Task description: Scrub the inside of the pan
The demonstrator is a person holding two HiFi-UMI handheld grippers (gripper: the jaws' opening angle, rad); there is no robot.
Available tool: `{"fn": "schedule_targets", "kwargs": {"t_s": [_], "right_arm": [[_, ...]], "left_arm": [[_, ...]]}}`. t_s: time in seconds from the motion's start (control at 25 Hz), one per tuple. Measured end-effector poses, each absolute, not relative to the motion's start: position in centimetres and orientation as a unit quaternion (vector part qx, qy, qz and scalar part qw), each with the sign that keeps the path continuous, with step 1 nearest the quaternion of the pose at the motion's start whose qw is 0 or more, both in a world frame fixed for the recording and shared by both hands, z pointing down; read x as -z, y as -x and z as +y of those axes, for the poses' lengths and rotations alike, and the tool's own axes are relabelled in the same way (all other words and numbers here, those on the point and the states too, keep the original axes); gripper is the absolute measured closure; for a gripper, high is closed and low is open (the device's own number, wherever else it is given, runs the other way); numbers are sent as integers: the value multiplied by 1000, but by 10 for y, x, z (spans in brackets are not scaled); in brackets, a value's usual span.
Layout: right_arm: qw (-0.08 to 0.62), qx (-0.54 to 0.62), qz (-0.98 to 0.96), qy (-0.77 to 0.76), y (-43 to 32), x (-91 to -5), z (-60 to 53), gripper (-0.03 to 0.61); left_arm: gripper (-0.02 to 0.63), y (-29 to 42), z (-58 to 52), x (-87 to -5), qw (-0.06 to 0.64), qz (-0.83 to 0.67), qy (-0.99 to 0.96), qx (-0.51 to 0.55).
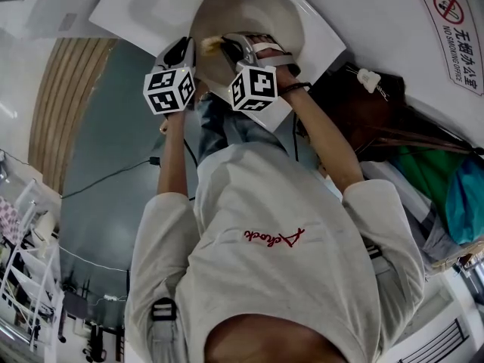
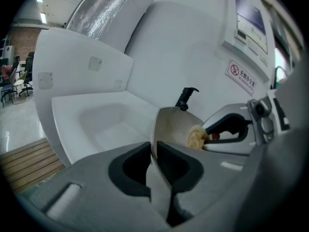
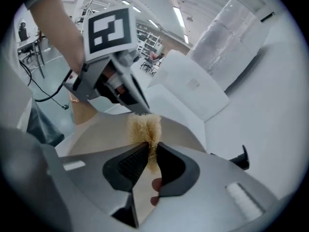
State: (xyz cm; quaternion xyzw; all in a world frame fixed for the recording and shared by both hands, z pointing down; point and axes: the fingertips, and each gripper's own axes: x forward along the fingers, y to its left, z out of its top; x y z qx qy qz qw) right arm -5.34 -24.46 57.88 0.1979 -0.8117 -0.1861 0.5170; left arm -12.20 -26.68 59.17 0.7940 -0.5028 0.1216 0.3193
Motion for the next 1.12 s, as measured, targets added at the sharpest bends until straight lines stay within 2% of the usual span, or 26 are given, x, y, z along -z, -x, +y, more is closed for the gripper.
{"fn": "schedule_targets", "kwargs": {"t_s": [0.4,1.12], "right_arm": [[519,279,-781,-207,56,-534,-305,511],[615,311,-704,-171,40,-622,-346,511]], "left_arm": [[572,120,-267,-591,318,-500,-796,-124],[572,122,-269,-592,322,-493,-799,-121]]}}
